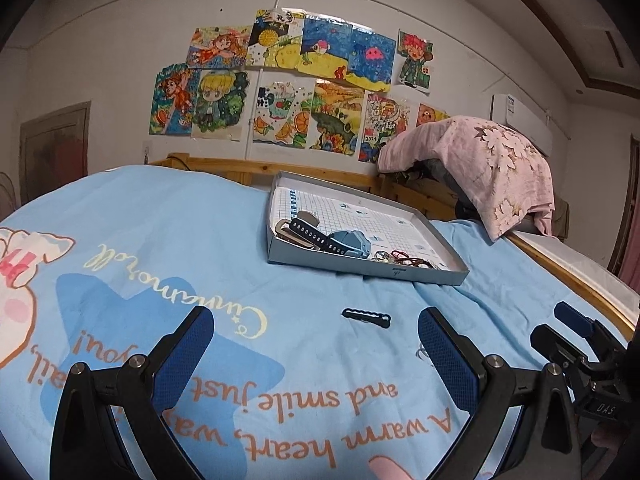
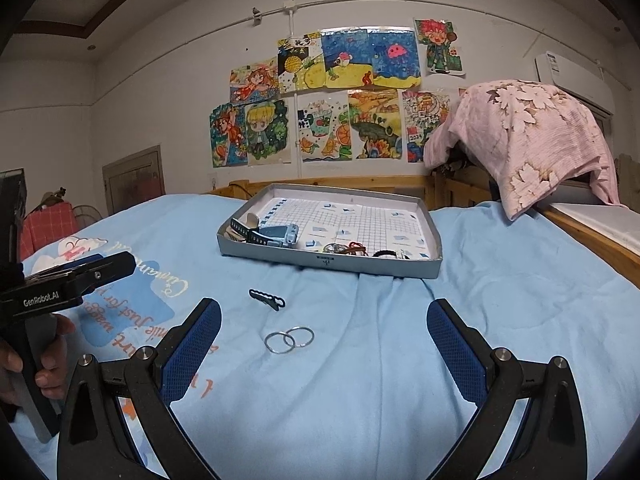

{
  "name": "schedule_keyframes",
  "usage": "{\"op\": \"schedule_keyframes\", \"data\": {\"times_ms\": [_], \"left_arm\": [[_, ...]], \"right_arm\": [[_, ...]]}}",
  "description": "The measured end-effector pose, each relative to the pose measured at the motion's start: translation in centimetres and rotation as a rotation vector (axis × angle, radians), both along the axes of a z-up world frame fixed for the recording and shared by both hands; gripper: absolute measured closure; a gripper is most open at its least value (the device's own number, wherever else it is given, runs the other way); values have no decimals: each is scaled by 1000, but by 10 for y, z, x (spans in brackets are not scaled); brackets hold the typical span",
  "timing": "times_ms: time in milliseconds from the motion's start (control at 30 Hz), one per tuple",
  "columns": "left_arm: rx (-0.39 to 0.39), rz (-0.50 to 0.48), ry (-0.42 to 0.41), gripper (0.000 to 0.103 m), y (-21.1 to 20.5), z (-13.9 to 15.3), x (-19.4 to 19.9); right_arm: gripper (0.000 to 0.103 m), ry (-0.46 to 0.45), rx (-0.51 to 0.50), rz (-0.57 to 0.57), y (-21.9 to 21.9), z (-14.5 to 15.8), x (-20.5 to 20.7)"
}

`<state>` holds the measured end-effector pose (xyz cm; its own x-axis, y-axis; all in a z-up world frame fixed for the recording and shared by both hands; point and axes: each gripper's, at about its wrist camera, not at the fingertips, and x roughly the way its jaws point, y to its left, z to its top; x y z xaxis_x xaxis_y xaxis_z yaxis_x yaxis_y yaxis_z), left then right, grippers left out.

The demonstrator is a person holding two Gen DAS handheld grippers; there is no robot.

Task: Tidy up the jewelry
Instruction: 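Grasp the black hair clip with the left tool while the right tool grasps the two linked rings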

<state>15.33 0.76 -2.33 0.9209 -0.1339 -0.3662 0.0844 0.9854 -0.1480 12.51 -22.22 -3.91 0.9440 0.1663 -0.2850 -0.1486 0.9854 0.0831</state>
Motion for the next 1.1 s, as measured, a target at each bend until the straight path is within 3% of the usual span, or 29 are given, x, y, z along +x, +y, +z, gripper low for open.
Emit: {"op": "schedule_keyframes", "data": {"times_ms": [633,767,1033,1100], "left_arm": [[54,-54,110,0,2,-7,85],[6,-93,178,0,4,-19,111],[8,-172,259,0,-6,-47,134],[14,-198,273,0,-10,-52,137]], "right_arm": [[2,30,-3,34,6,11,54],[2,87,6,53,3,5,74],[3,197,-14,82,4,-23,92],[16,214,-22,103,6,-27,95]]}}
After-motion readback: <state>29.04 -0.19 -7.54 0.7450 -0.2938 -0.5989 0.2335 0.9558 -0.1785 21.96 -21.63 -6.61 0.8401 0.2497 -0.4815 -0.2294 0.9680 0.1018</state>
